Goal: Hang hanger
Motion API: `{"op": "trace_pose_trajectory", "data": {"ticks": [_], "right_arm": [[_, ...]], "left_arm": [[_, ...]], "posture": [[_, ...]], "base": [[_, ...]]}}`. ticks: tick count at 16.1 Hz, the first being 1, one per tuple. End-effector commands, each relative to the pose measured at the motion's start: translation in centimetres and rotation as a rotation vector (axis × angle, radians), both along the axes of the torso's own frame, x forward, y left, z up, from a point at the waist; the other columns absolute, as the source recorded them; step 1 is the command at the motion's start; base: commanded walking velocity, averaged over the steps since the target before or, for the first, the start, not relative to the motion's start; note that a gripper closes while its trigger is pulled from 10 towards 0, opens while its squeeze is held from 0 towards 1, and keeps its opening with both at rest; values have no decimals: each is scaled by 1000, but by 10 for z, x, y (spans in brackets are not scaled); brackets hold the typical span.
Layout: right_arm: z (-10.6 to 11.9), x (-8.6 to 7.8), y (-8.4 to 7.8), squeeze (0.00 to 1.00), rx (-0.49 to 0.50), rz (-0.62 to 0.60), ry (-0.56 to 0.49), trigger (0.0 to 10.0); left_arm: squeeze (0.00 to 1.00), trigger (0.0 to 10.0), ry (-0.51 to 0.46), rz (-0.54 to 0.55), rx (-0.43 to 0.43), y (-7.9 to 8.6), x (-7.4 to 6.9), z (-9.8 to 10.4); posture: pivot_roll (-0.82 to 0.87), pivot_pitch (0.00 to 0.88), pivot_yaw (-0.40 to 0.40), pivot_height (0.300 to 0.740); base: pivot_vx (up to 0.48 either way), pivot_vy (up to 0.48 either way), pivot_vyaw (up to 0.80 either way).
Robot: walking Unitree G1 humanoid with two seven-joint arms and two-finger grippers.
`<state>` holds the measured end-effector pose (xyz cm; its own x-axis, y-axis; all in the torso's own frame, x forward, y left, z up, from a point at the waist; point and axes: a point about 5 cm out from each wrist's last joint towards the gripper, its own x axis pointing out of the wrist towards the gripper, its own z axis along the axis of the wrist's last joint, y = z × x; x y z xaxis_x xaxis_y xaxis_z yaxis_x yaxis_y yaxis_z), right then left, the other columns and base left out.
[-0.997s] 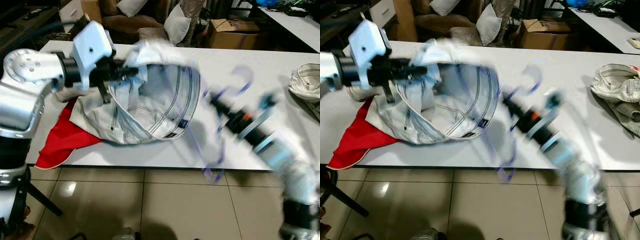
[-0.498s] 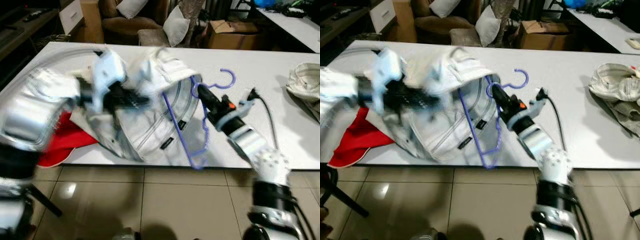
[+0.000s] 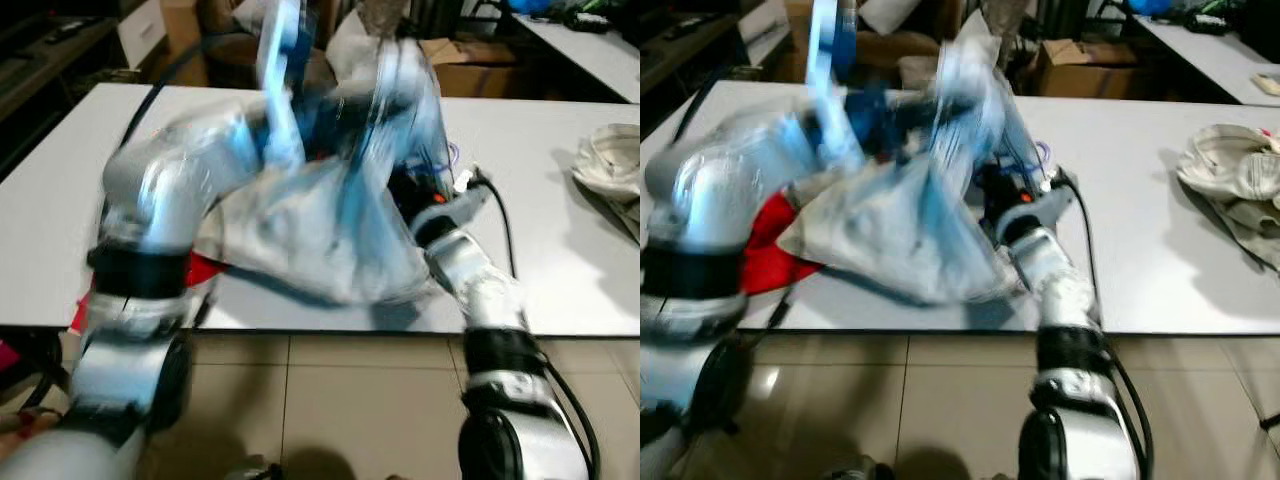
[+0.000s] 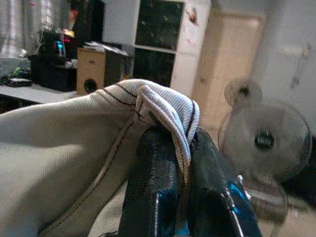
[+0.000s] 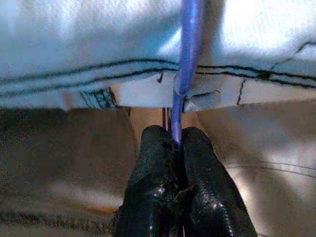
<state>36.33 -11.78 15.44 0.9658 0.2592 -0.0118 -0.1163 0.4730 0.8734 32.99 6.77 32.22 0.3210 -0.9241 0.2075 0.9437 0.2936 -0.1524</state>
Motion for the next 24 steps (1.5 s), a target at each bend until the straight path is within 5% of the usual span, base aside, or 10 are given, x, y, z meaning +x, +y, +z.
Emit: {"op": "trace_pose_trajectory", "data": {"ticks": [1,3,4,8,11,13,15,18,21,24], "right_arm": [[-10,1,-3,0,-41,-52,67,10000],[-19,2,-7,0,-160,-176,159,10000],[-21,-1,-7,0,-244,-241,207,10000],[-24,-9,-1,0,-266,-206,221,10000],[-40,-19,-13,0,-341,-175,290,10000],[-35,-36,-15,0,-372,-74,283,10000],[-30,-43,-18,0,-367,-54,277,10000],[11,-59,-31,0,-287,-1,182,10000],[61,-64,-38,0,-182,23,35,10000],[112,-63,-43,0,-93,20,-128,10000]], "left_arm": [[0,0,-10,25,-72,3,2,17],[0,0,46,184,-76,1,21,22],[0,0,28,300,-12,-1,31,18],[0,0,74,367,-17,-11,37,12],[0,0,46,569,-70,16,58,31],[0,0,-3,729,-53,46,73,42],[0,0,-21,802,-21,57,79,40],[0,0,-13,998,175,86,94,-1],[0,0,51,1012,384,91,95,-64],[0,0,117,909,527,78,86,-124]], "posture": [[-15,0,25,740],[-21,0,46,740],[-30,0,65,740],[-42,0,72,740],[-38,0,57,740],[-41,0,53,740],[-48,0,59,740],[-67,0,77,740],[-81,0,81,740],[-89,0,71,740]], "base": [[0,0,0],[0,0,0],[0,0,0],[0,0,0],[0,0,0],[0,0,0],[0,0,0],[0,0,0],[0,0,0],[0,0,0]]}}
